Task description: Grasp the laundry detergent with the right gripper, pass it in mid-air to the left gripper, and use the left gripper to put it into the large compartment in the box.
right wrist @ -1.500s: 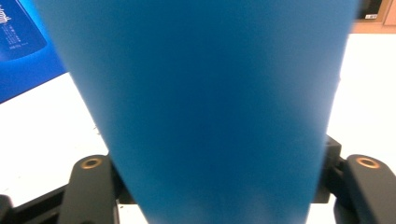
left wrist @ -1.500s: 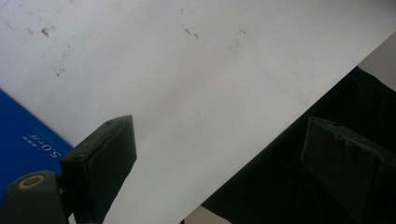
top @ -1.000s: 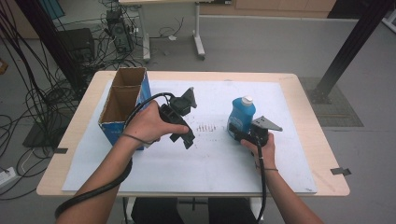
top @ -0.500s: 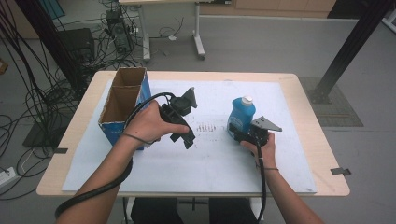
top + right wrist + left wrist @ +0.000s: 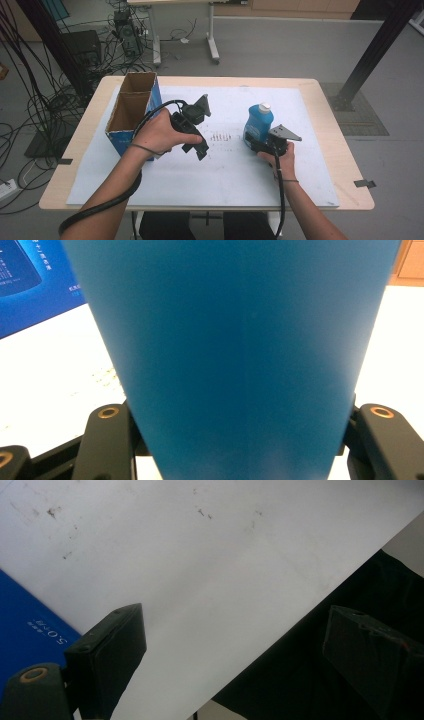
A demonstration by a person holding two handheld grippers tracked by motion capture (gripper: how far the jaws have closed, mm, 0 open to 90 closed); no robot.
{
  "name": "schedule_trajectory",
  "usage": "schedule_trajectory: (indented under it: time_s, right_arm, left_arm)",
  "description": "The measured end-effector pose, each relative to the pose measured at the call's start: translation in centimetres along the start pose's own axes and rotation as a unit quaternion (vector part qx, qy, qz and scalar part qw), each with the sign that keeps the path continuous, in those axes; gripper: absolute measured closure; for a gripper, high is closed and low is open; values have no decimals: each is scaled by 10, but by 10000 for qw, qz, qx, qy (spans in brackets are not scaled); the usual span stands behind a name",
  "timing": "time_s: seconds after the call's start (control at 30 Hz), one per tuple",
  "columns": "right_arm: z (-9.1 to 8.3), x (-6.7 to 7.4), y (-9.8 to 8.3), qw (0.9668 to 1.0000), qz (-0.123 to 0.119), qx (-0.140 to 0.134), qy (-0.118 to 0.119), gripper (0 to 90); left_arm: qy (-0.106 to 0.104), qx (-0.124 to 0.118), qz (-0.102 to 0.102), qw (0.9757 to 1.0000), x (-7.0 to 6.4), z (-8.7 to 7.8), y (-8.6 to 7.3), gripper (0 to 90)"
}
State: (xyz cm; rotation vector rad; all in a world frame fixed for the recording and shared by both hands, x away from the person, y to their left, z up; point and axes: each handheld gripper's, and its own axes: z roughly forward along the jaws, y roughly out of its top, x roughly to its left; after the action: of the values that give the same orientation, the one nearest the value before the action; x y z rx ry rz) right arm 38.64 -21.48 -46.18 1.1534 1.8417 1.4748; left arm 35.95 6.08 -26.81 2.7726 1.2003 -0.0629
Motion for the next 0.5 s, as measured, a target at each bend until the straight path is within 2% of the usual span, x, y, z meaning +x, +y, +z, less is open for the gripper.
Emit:
schedule_trajectory:
  time_s: [0.5]
  right_arm:
    - [0, 0, 0, 10000, -5, -14, -12, 383]
  left_arm:
    - [2, -14, 15, 10000, 1, -2, 0, 104]
